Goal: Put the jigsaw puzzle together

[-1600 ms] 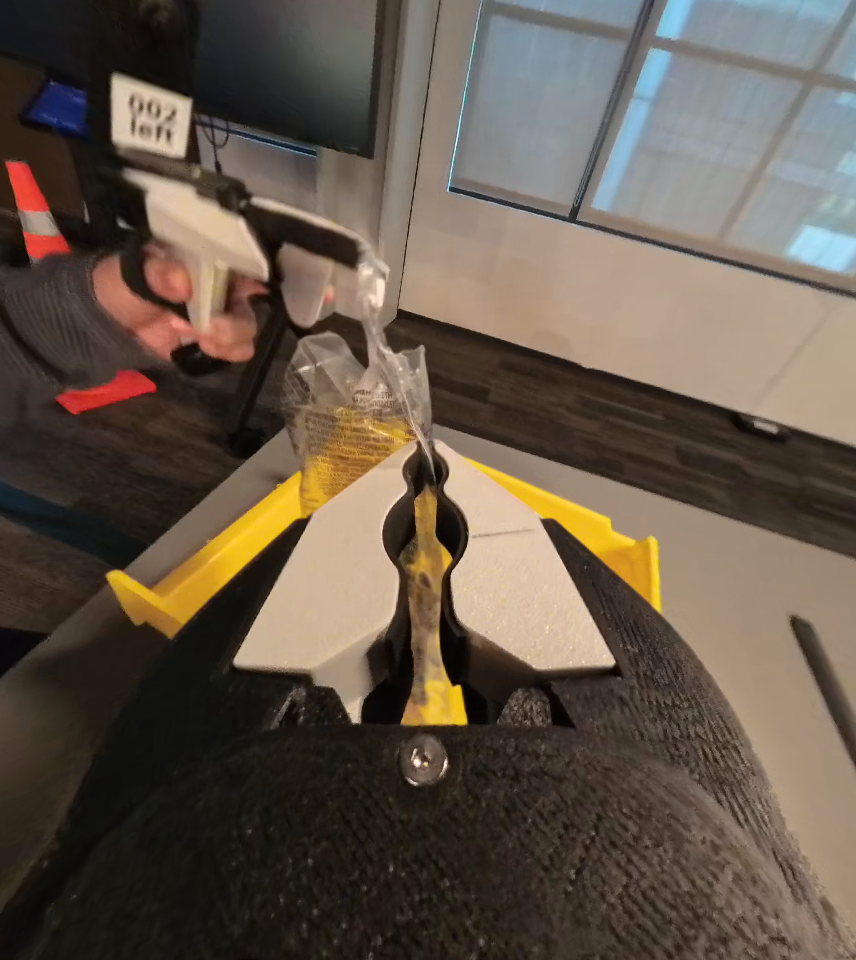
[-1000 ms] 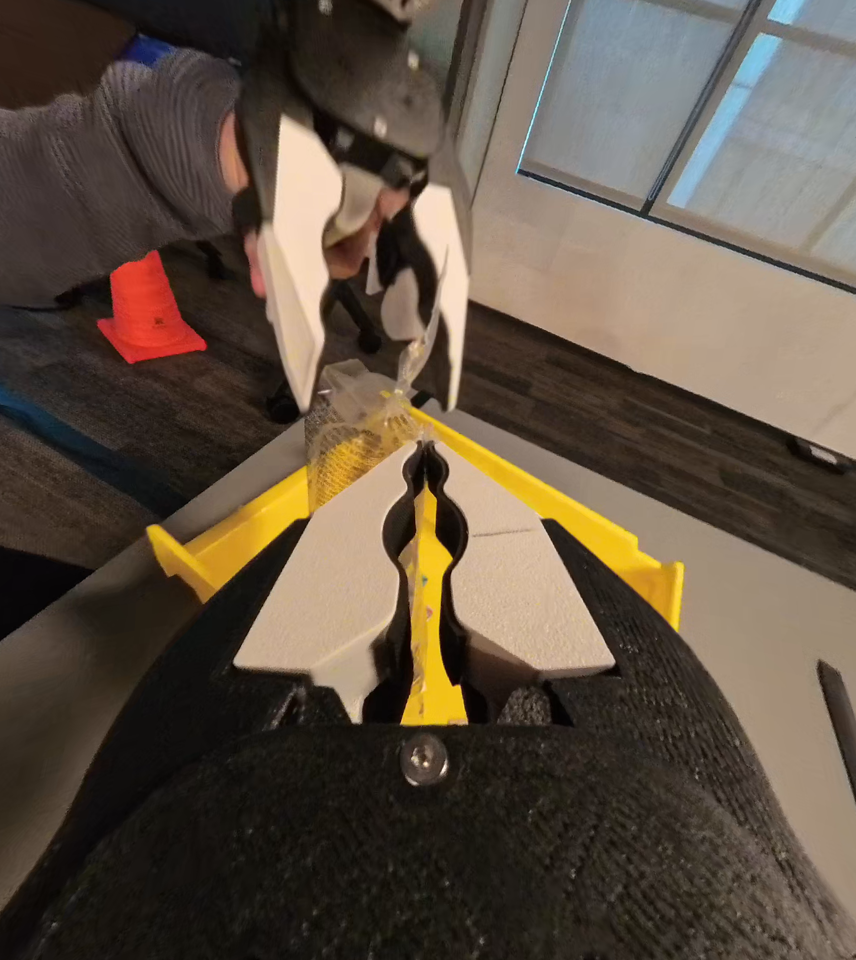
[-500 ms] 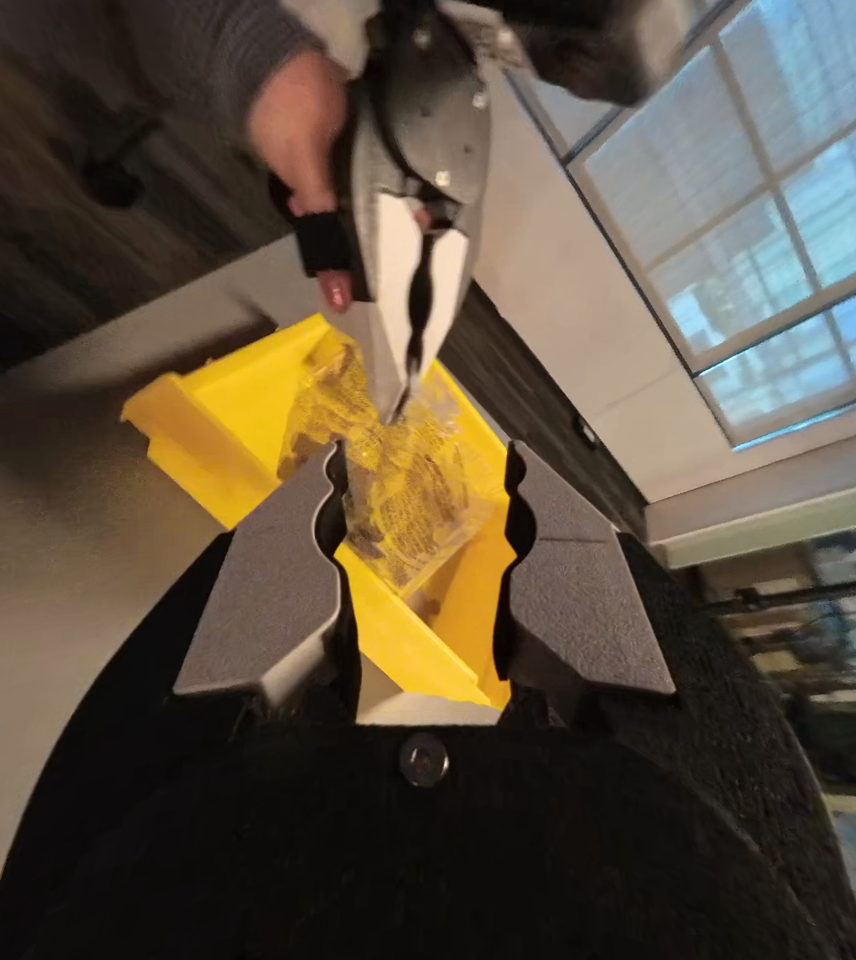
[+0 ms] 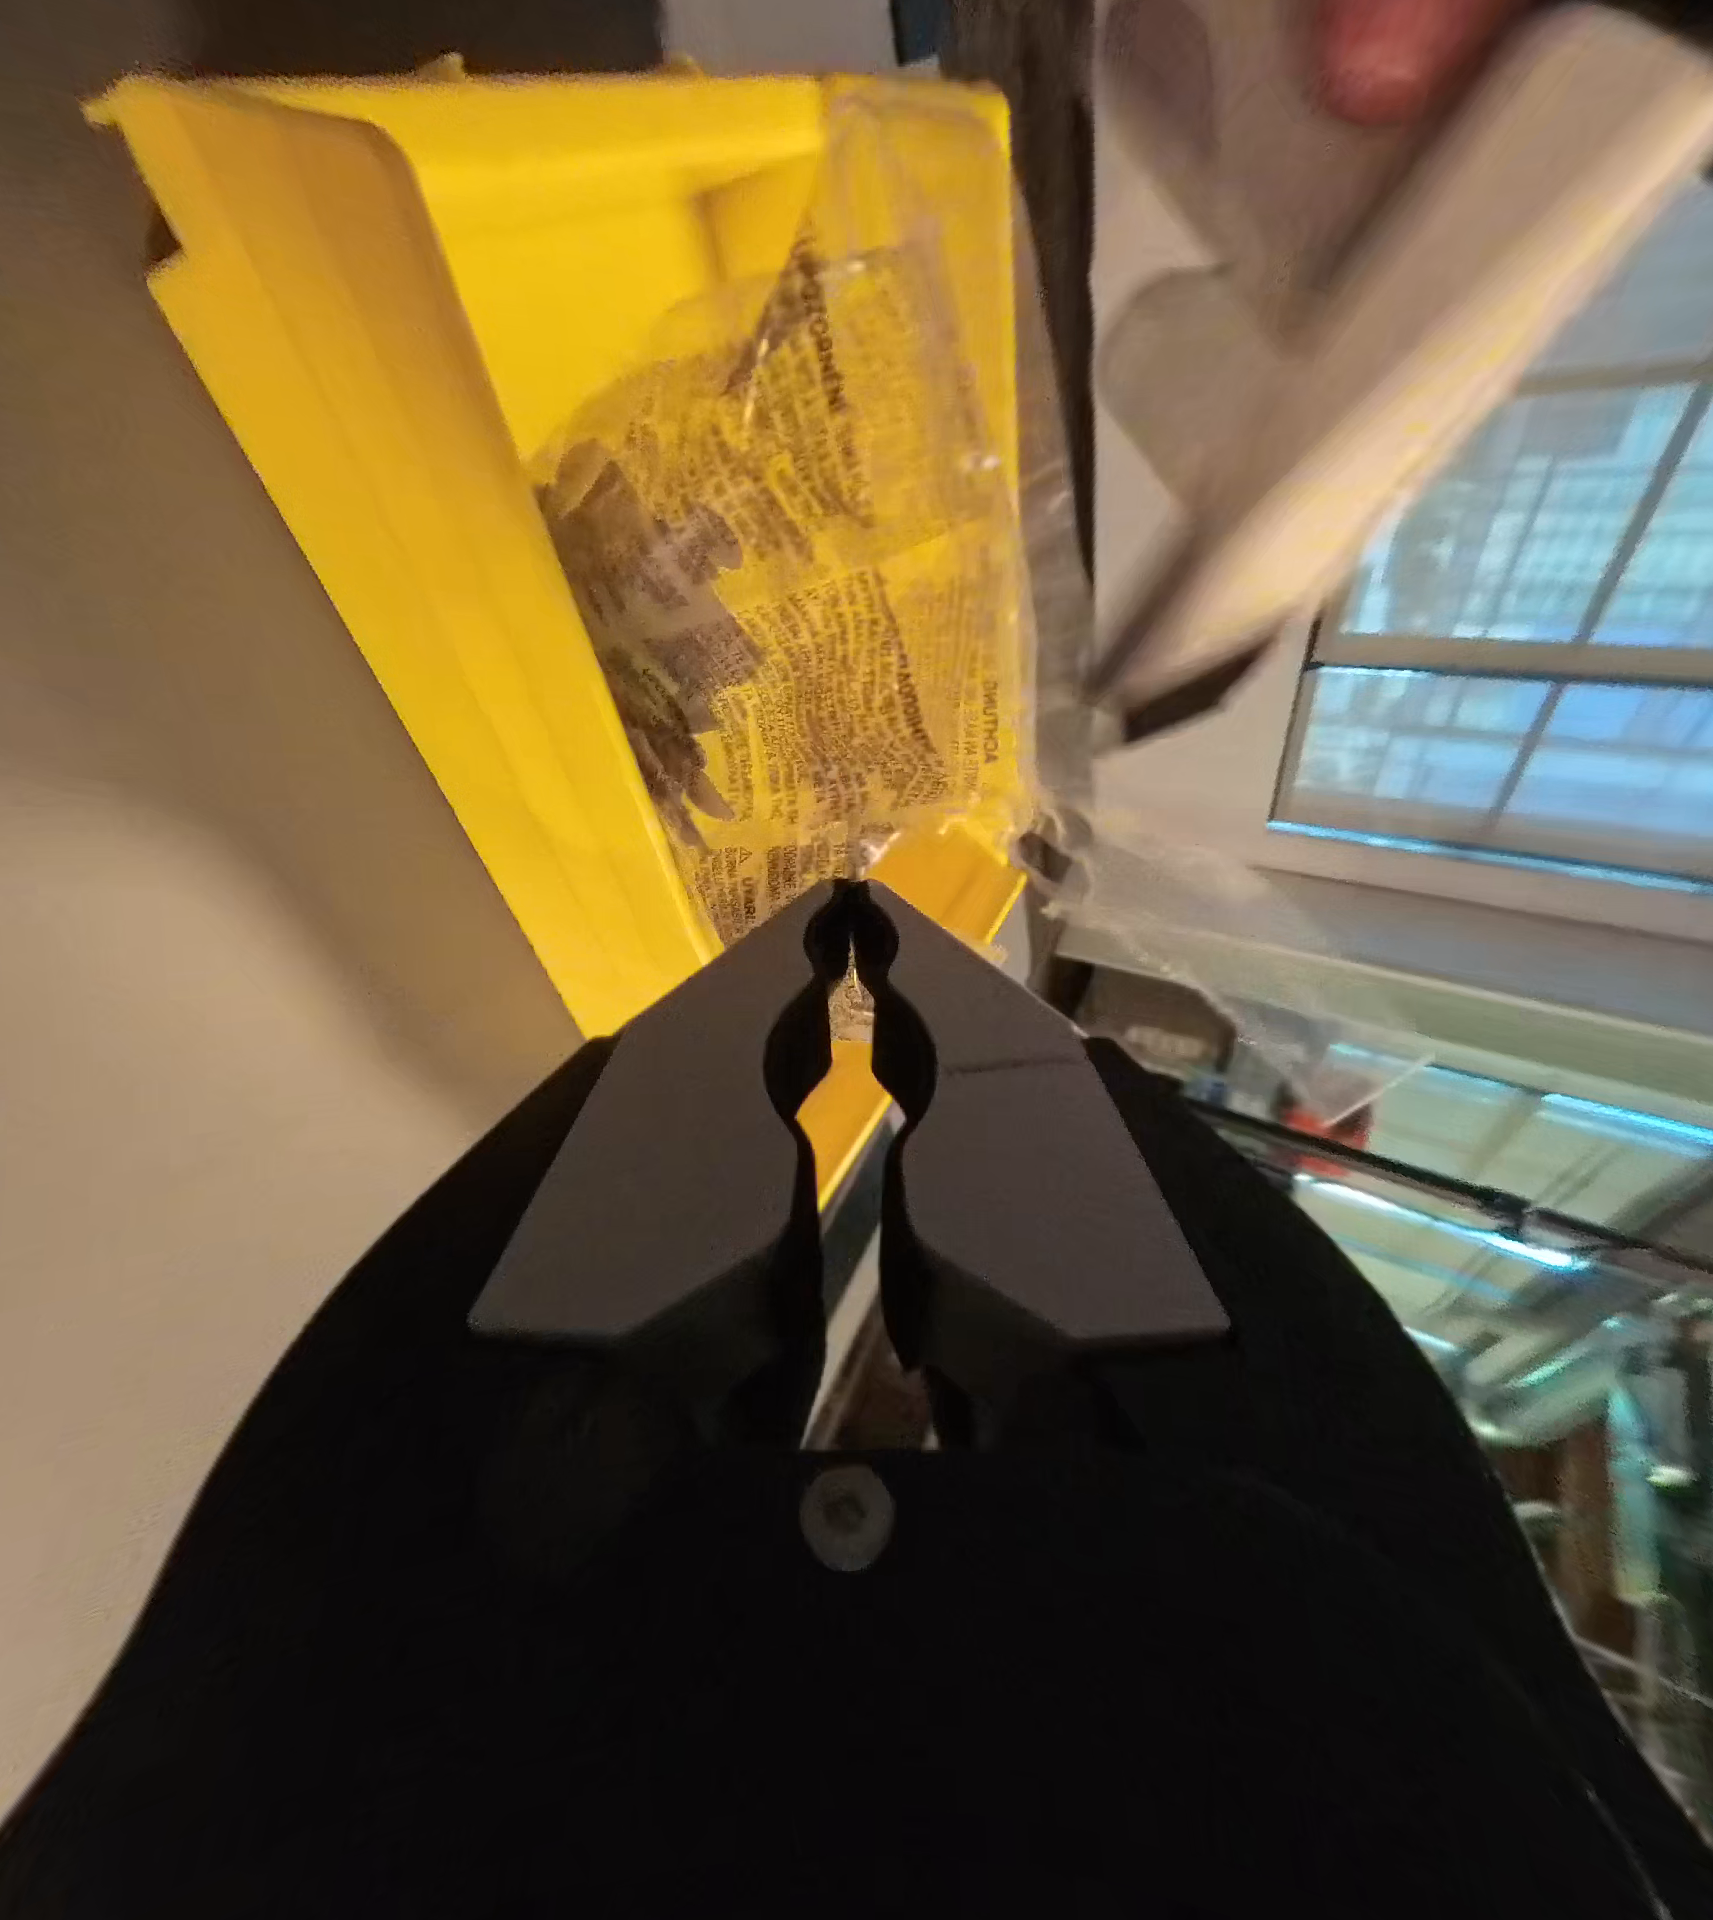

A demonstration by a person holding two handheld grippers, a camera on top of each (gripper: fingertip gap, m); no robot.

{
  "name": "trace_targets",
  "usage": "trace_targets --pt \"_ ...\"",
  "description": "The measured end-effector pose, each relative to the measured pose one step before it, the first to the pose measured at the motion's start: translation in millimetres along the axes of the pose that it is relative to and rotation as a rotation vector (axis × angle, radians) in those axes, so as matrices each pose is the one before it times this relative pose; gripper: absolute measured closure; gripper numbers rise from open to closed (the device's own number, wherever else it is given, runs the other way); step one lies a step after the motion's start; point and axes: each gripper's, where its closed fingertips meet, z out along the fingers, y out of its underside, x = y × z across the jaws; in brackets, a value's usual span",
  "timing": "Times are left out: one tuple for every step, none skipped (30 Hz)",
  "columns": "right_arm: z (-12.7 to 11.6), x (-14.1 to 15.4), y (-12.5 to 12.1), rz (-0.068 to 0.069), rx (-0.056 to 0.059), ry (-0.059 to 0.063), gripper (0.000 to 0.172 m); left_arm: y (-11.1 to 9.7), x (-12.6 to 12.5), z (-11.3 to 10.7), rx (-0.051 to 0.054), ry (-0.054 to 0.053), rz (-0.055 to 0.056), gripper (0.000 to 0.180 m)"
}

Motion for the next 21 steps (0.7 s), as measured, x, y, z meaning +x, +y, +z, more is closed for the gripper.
trace_targets --pt "-0.89 -0.72 -0.68 -0.0311 -0.0018 0.0133 0.172 -12.84 0.51 -4.44 0.0483 0.0288 -0.0298 0.124" --pt "-0.56 -0.74 -0.15 -0.0327 -0.0057 0.0134 0.172 -8.86 -0.87 -1.16 0.0159 0.0102 -0.015 0.128" --pt "-0.44 -0.21 -0.4 -0.033 -0.0051 0.0154 0.172 -1.71 -3.87 2.6 -0.0348 -0.0204 0.0062 0.132" --pt "-0.25 -0.32 -0.49 -0.0284 -0.0049 0.0117 0.172 3.2 -5.07 5.49 -0.0679 -0.0373 0.0193 0.133" --pt "-0.16 -0.6 -0.21 -0.0214 -0.0065 0.0066 0.172 3.78 -3.17 6.85 -0.071 -0.0299 0.0188 0.134" --pt "-0.29 -0.34 -0.33 -0.0188 -0.0048 0.0058 0.172 1.75 0.31 7.07 -0.0575 -0.0083 0.0139 0.134" --pt "-0.45 -0.18 -0.65 -0.0167 -0.0015 0.0053 0.172 -0.57 0.7 6.31 -0.0403 -0.0032 0.0047 0.137" --pt "-0.59 -0.08 -0.78 -0.0131 0.0003 0.0048 0.172 -0.94 -0.55 5.61 -0.0356 -0.0052 -0.0049 0.14" --pt "-0.53 0.1 -0.46 -0.01 -0.0009 0.0055 0.172 0.02 -0.58 4.97 -0.0372 -0.0003 -0.0099 0.14" --pt "-0.49 -0.32 0.02 -0.0076 -0.0021 0.0028 0.172 2.22 1.6 4.66 -0.0458 0.0181 -0.0119 0.14" --pt "-0.62 -0.96 0.09 -0.0068 -0.0011 -0.0005 0.172 3.65 0.17 4.24 -0.0514 0.0115 -0.0171 0.142" --pt "-0.81 -0.57 0.21 -0.0051 -0.0004 0.0034 0.172 4.25 -2.43 3.6 -0.0502 -0.0056 -0.0205 0.148" --pt "-0.9 -0.54 0.25 -0.0026 0.0007 0.0041 0.172 4.75 -2.56 2.99 -0.0483 -0.0074 -0.0175 0.15" --pt "-0.92 -0.84 0.15 0.0003 0.0016 0.0021 0.172 5.08 -0.14 2.9 -0.0444 0.0058 -0.0134 0.162" --pt "-1.19 -0.67 -0.04 0.0029 0.0015 0.002 0.172 4.49 1.15 2.41 -0.0357 0.0121 -0.0071 0.174" --pt "-1.2 -0.76 0.12 0.0045 0.0009 0.0013 0.172 2.27 -0.06 1.7 -0.0141 0.0 -0.0006 0.18" --pt "-1.1 -0.93 -0.16 0.0062 0.0017 -0.0002 0.172 1.45 -0.98 0.9 -0.0023 -0.0097 0.0077 0.18" --pt "-1.1 -1.09 -0.02 0.0083 0.0012 -0.0012 0.172 1.33 -0.85 0.41 0.0024 -0.0123 0.0086 0.18" --pt "-1.05 -1.21 0.37 0.0091 -0.0016 -0.0017 0.172 -0.28 -0.88 -0.47 0.0153 -0.0144 0.0022 0.18" --pt "-0.99 -1.11 0.66 0.0089 -0.0042 0.0005 0.172 -1.68 -0.91 -1.2 0.0278 -0.0143 -0.002 0.18" --pt "-1.02 -1.42 0.53 0.0078 -0.0048 0.0022 0.172 -0.71 -0.4 -1.64 0.0242 -0.0123 -0.0028 0.18"
